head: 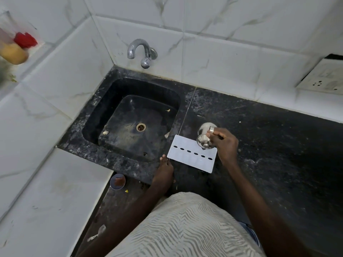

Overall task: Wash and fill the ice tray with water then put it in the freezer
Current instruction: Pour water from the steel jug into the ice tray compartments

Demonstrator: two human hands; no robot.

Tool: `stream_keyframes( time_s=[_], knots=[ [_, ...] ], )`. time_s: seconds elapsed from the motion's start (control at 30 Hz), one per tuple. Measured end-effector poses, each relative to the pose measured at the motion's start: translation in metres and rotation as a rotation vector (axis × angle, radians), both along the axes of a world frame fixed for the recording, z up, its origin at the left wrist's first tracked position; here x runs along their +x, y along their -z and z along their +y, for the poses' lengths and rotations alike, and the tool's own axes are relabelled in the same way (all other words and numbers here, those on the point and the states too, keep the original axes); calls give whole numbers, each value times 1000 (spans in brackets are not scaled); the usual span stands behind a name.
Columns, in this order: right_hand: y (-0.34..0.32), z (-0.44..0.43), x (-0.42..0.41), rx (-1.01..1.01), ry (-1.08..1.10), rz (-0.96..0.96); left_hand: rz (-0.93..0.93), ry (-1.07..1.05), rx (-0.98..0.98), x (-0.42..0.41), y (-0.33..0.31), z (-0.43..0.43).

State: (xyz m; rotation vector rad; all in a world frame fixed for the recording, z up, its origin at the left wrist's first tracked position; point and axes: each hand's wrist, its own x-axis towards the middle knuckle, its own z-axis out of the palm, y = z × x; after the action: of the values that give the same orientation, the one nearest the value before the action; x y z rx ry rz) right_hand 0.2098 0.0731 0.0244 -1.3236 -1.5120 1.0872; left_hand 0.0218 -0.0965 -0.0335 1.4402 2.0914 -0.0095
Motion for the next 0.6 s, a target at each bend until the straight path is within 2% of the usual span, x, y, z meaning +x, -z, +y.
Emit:
stream_keyframes(
  time_s=[0.23,0.6],
  knots=[
    [14,-25,28,138,11,-144,-19,1,-27,-2,3,0],
    [15,-45,40,234,0,-222,-51,-2,-26,-4,4,-2]
  ],
)
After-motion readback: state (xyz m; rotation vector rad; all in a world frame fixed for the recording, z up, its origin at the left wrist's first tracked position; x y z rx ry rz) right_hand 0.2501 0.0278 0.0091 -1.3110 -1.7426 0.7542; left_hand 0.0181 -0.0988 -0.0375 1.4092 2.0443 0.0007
